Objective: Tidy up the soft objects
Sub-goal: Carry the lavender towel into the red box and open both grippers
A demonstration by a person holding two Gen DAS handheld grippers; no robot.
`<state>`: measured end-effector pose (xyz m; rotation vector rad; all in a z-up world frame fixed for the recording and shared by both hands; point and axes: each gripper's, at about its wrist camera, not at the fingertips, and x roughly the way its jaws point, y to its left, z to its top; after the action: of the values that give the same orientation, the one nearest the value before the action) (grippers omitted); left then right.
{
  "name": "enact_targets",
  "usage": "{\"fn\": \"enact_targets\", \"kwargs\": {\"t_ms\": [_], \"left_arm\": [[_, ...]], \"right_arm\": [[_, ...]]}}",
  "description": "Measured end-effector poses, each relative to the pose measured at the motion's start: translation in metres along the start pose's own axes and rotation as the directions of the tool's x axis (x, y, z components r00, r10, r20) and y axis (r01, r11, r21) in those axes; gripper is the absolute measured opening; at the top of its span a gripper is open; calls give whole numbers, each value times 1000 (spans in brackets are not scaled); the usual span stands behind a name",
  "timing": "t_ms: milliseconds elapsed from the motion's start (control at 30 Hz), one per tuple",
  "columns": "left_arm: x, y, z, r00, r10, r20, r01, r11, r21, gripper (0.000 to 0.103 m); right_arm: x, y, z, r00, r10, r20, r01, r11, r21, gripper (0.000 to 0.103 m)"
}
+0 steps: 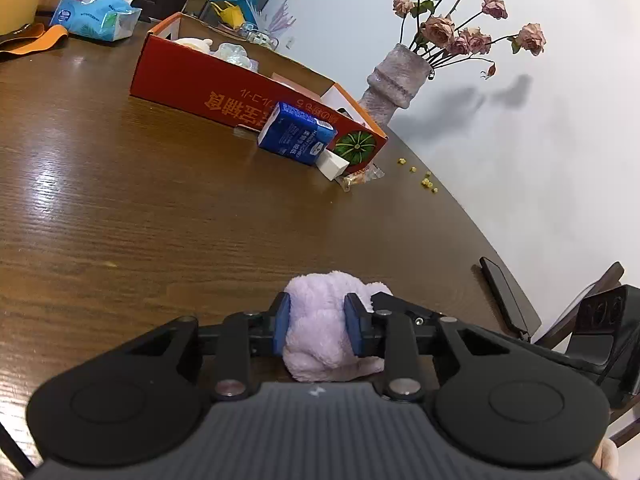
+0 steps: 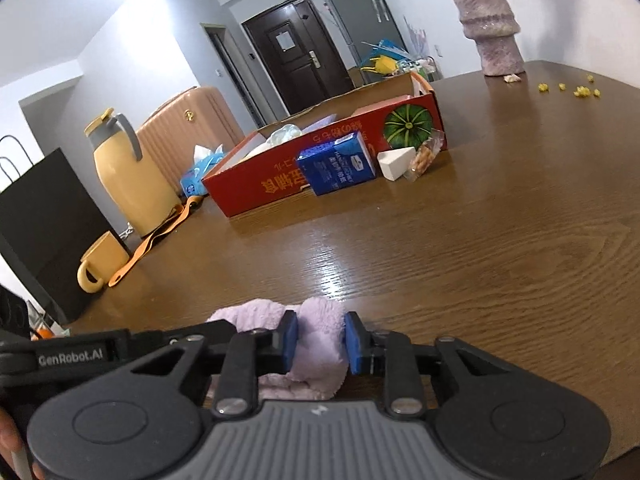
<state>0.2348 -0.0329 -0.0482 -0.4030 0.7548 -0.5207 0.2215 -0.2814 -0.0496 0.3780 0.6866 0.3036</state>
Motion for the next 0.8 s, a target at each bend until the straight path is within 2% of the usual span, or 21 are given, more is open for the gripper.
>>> {"fn": "enact_targets", "kwargs": {"t_ms": [133,233,367,433,500,600,700,800], "left_arm": [[3,-1,9,1000,-23,13,22,1000,17,24],[5,-7,37,995,-83,57,81,996,44,24],[24,-20,117,981,-164,108,154,984,93,24],[46,-26,159,977,-170,125,155,980,124,24],[81,-29,206,981,-157,117,140,980,144,24],[142,-25,254,992,-104,75,94,987,133,24],[194,-16,274,999,-32,39,26,991,130,24],[229,-1,274,1000,12,-11,-10,996,88,26]], "right_arm": [[3,1,9,1000,-4,15,4,1000,6,14],[2,5,30,998,-4,68,4,1000,-5,14],[11,13,97,982,-7,187,26,994,-102,14],[25,13,141,971,-20,238,55,988,-143,14],[49,8,182,964,-52,260,97,982,-164,14],[103,-5,233,964,-141,228,186,964,-192,14],[157,-22,259,962,-221,158,250,949,-195,14],[192,-29,265,947,-303,107,320,918,-233,14]]}}
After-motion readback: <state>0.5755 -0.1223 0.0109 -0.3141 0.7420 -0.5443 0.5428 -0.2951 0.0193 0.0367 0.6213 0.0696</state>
